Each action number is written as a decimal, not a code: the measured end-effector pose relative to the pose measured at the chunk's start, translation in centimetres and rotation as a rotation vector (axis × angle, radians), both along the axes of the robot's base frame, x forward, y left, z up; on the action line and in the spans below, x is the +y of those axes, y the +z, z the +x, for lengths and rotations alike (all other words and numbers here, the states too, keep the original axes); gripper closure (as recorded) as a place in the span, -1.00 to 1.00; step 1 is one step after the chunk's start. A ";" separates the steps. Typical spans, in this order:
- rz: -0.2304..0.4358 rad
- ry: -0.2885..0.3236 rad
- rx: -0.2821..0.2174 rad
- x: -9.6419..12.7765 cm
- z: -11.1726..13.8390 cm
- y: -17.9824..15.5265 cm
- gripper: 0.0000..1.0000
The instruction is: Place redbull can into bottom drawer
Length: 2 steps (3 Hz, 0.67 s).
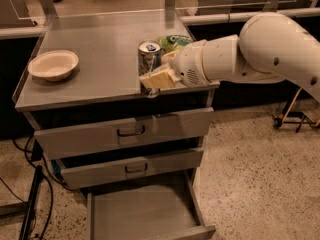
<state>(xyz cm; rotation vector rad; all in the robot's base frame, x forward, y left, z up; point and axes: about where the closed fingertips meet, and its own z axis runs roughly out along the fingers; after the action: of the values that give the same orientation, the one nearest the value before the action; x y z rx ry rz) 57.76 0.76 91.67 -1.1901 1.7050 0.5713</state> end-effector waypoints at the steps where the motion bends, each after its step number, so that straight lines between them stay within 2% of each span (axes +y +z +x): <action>1: 0.000 0.000 0.000 0.0 0.0 0.0 1.00; 2: 0.000 0.003 0.016 0.2 -0.5 -0.6 1.00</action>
Offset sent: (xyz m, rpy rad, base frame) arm -0.0096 -0.0008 -0.0142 0.0010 0.0386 -0.0012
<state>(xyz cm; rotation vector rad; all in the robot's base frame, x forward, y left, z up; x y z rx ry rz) 57.27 0.94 91.11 -1.1915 1.7169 0.5836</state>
